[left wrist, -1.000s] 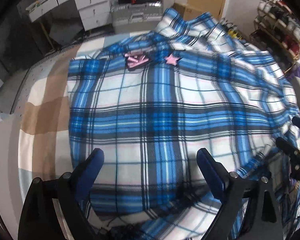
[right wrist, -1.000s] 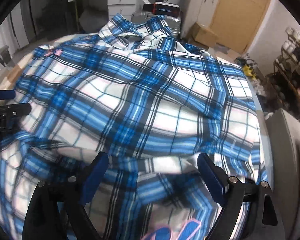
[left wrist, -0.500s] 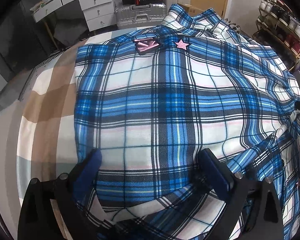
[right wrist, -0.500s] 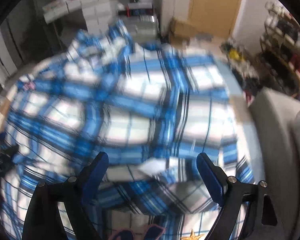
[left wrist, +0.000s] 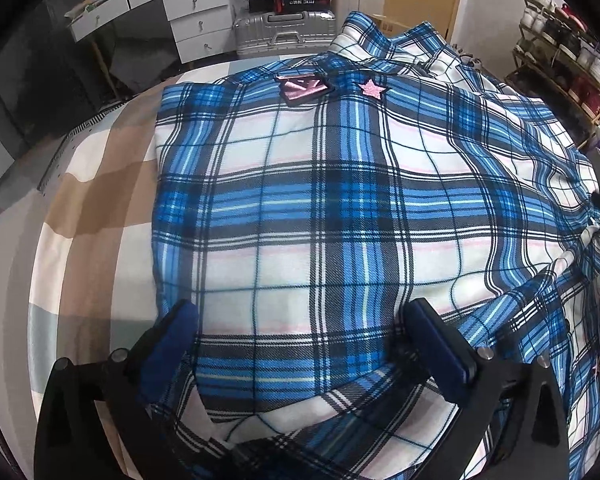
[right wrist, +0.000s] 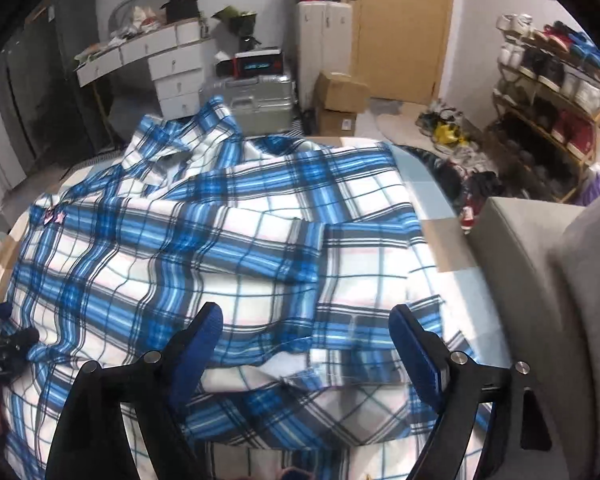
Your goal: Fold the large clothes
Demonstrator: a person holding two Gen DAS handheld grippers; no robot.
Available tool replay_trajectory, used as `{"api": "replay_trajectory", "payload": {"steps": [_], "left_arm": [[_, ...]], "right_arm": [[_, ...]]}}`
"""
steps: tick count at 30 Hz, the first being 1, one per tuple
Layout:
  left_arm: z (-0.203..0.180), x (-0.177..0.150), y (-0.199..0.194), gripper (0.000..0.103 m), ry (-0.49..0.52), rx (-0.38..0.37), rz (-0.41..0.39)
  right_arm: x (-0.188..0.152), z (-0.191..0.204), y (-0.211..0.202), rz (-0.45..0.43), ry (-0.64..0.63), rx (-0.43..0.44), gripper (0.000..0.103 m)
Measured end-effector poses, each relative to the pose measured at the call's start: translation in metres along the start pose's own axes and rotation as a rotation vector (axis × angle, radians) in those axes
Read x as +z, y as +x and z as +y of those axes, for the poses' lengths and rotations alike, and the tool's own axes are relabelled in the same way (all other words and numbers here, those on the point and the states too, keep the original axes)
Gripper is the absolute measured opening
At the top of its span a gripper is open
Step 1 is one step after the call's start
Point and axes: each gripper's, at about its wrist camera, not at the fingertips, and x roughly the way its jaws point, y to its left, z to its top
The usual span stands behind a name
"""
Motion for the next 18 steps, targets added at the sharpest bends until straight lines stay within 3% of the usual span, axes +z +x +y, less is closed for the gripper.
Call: {"api": "replay_trajectory", "payload": {"steps": [2,3,5,7,10,15,18], "left_arm": [[0.000,0.000,0.000,0.102,0.003,0.003,-0.003],[0.000,0.000,-0.001,0.102,0.001,0.003,-0.004],[0.000,0.002,-0.001,0.101,0.002,0.000,0.026],[0.001,0.008,-0.009,0.100,0.005,-0.022,0.044],[0.003,0.033,-0.043,0.100,0.021,-0.062,-0.037],[-0.002,0.121,-0.069,0.100,-0.009,-0.070,-0.121],[-0.014,0.164,-0.055,0.100,-0.011,-0.039,-0.099]], "right_arm": [[-0.010,0.004,0.020,0.098,-0.015,-0.013,0.085],[-0.012,0.007,0.014,0.055,-0.029,-0.024,0.087],[-0.009,0.011,0.009,0.073,-0.040,0.010,0.087],[-0.008,0.009,-0.014,0.015,-0.009,0.098,0.087],[-0.008,0.006,-0.045,-0.098,0.033,0.196,0.088],[-0.014,0.006,-0.066,-0.232,0.121,0.400,0.092],[-0.023,0.008,-0.051,-0.257,0.163,0.482,0.092]]}}
